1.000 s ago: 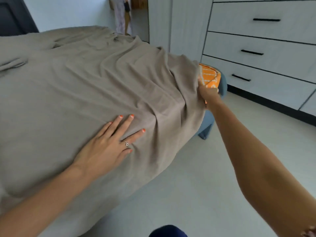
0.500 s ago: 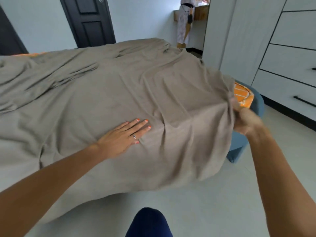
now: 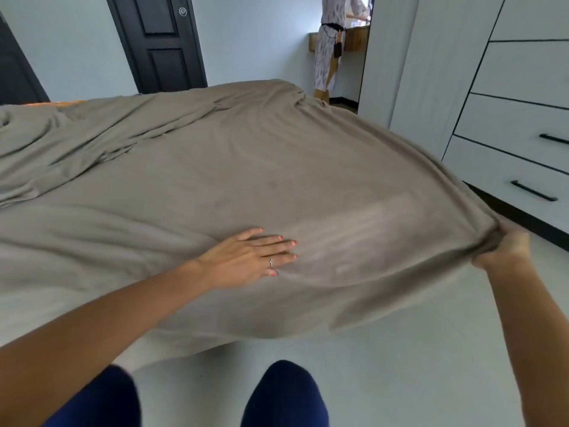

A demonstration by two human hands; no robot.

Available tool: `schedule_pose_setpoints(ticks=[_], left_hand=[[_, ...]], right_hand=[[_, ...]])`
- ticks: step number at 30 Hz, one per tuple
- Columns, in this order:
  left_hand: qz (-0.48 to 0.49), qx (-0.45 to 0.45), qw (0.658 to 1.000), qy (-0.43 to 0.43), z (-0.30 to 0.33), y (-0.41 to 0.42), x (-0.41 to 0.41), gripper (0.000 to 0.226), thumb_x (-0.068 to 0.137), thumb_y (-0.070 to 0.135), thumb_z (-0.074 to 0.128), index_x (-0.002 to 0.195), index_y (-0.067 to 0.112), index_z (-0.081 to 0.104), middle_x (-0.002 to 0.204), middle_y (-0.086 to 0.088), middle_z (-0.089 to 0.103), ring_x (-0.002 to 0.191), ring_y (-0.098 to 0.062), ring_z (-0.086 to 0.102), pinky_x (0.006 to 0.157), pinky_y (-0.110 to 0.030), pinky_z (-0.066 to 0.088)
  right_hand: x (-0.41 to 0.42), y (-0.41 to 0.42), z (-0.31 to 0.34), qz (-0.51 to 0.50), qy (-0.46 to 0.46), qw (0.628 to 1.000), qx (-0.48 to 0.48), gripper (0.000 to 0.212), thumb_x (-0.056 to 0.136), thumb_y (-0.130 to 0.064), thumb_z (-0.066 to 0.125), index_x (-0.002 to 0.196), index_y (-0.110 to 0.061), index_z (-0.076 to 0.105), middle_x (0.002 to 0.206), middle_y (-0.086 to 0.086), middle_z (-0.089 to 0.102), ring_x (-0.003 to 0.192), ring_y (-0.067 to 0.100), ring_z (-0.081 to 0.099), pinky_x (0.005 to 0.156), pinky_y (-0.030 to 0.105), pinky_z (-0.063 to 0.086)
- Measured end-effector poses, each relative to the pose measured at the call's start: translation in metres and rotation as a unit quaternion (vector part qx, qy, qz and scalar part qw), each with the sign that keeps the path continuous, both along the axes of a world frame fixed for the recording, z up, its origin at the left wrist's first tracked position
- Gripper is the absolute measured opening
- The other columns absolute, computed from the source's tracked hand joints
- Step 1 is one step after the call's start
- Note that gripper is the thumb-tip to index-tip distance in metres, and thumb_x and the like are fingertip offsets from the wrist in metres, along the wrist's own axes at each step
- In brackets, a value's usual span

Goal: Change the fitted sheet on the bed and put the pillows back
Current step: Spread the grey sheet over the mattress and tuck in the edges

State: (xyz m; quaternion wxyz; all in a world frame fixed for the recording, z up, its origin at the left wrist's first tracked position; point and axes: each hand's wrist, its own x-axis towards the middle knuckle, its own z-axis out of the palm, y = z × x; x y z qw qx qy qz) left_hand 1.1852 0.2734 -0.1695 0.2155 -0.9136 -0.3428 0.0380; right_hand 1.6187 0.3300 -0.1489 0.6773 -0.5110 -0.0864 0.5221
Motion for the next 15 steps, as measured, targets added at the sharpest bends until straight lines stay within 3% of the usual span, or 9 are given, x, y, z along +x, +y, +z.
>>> schedule_pose_setpoints(ticks=[3,6,8,10,12,15], left_hand=[[0.027,-0.002,1.000,0.012,0.018,0.010,0.015,0.054,0.094,0.050,0.028,0.139,0.029,0.049,0.148,0.007,0.044,0.133,-0.011,0.046,0.109,-0.035,0.033],[0.035,-0.012,0.999,-0.014,0.039,0.031,0.045,0.057,0.097,0.054,0.023,0.148,0.028,0.035,0.159,0.007,0.022,0.146,-0.012,0.022,0.117,-0.038,0.018],[0.057,-0.030,0.998,-0.018,0.052,0.047,0.067,0.055,0.101,0.051,0.028,0.151,0.028,0.026,0.161,0.007,0.009,0.148,-0.012,0.008,0.119,-0.038,0.009],[0.066,-0.035,0.997,-0.025,0.060,0.067,0.090,0.055,0.101,0.049,0.032,0.151,0.028,0.024,0.162,0.005,0.007,0.149,-0.014,0.007,0.119,-0.040,0.010],[0.078,-0.055,0.994,-0.047,0.062,0.090,0.113,0.060,0.098,0.052,0.036,0.152,0.028,0.022,0.162,0.004,0.008,0.148,-0.017,0.009,0.118,-0.044,0.012],[0.097,-0.113,0.985,-0.084,0.049,0.127,0.140,0.075,0.091,0.062,0.044,0.153,0.028,0.018,0.162,0.001,0.007,0.148,-0.024,0.011,0.118,-0.047,0.016]], right_hand=[[-0.004,-0.023,0.003,0.041,-0.029,0.997,-0.064,0.037,0.096,-0.043,0.041,0.125,-0.021,0.051,0.129,-0.006,0.052,0.114,0.015,0.048,0.100,0.025,0.035],[-0.007,-0.029,0.007,0.063,-0.053,0.993,-0.079,0.052,0.101,-0.042,0.030,0.142,-0.012,0.041,0.131,0.001,0.052,0.113,0.020,0.054,0.101,0.028,0.035],[-0.013,-0.032,0.014,0.088,-0.073,0.992,-0.062,0.042,0.101,-0.034,0.029,0.126,-0.015,0.056,0.110,0.002,0.061,0.085,0.019,0.063,0.080,0.024,0.050],[-0.020,-0.035,0.020,0.091,-0.090,0.991,-0.036,0.031,0.100,-0.027,0.033,0.093,-0.018,0.063,0.081,-0.001,0.068,0.067,0.014,0.062,0.052,0.019,0.050],[-0.028,-0.033,0.023,0.083,-0.086,0.993,-0.012,0.038,0.100,-0.020,0.036,0.069,-0.017,0.059,0.051,-0.004,0.061,0.052,0.009,0.059,0.047,0.018,0.045],[-0.040,-0.016,0.016,0.024,-0.021,0.998,0.054,0.038,0.101,-0.024,0.032,0.070,-0.016,0.053,0.052,-0.003,0.055,0.054,0.011,0.052,0.058,0.020,0.044]])
